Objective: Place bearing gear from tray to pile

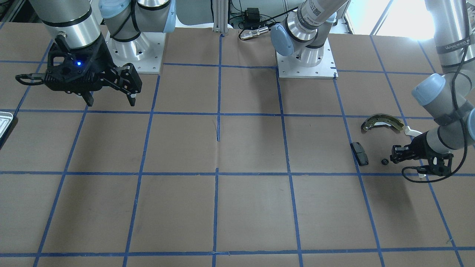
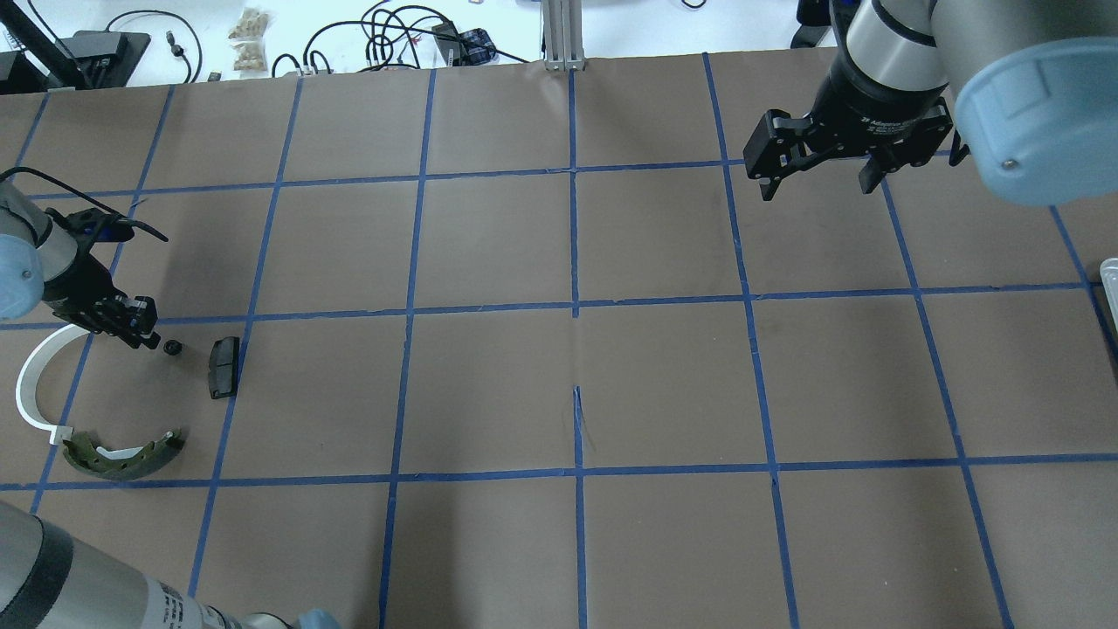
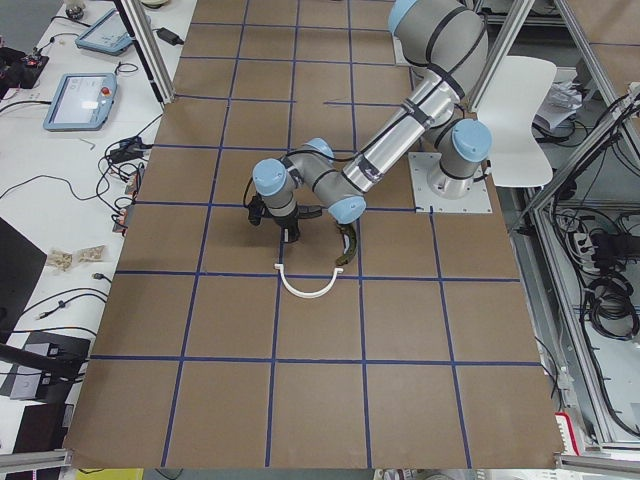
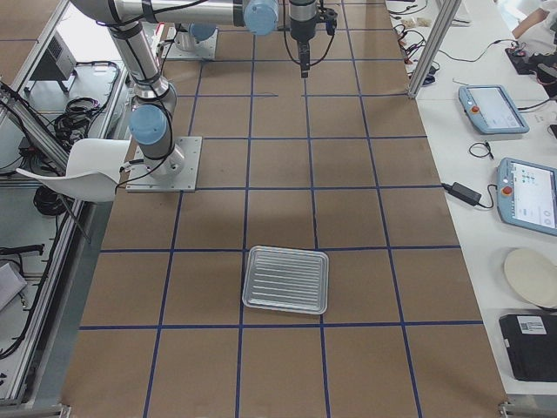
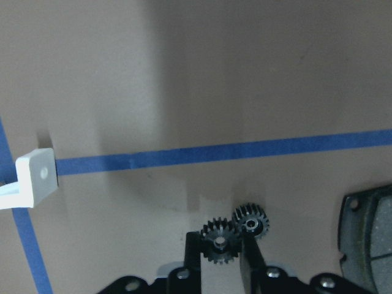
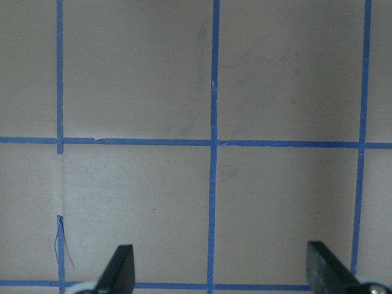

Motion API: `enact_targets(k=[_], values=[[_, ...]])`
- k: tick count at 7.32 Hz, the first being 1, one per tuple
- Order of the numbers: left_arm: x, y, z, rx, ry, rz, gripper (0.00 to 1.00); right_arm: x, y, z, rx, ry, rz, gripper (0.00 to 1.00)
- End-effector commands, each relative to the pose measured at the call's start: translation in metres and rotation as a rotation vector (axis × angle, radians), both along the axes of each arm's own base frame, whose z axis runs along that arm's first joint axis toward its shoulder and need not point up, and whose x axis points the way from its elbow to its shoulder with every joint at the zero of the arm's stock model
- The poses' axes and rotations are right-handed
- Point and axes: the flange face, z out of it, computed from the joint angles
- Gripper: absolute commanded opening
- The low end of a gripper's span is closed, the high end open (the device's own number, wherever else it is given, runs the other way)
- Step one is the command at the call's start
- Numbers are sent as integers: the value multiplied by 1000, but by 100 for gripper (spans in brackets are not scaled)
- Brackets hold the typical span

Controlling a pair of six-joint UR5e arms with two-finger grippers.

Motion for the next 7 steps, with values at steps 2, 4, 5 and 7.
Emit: enact_targets(k=[2,4,5,7], values=[[-1,2,-8,15,7,4,35,0,1,1,-2,3,5,100],[0,2,-4,14,0,3,87,0,1,1,-2,3,6,100],[1,-1,9,2,-11,2,93,0,1,1,0,3,8,100],[-16,-11,40,-23,-36,-23,100,0,1,2,-3,3,8,100]])
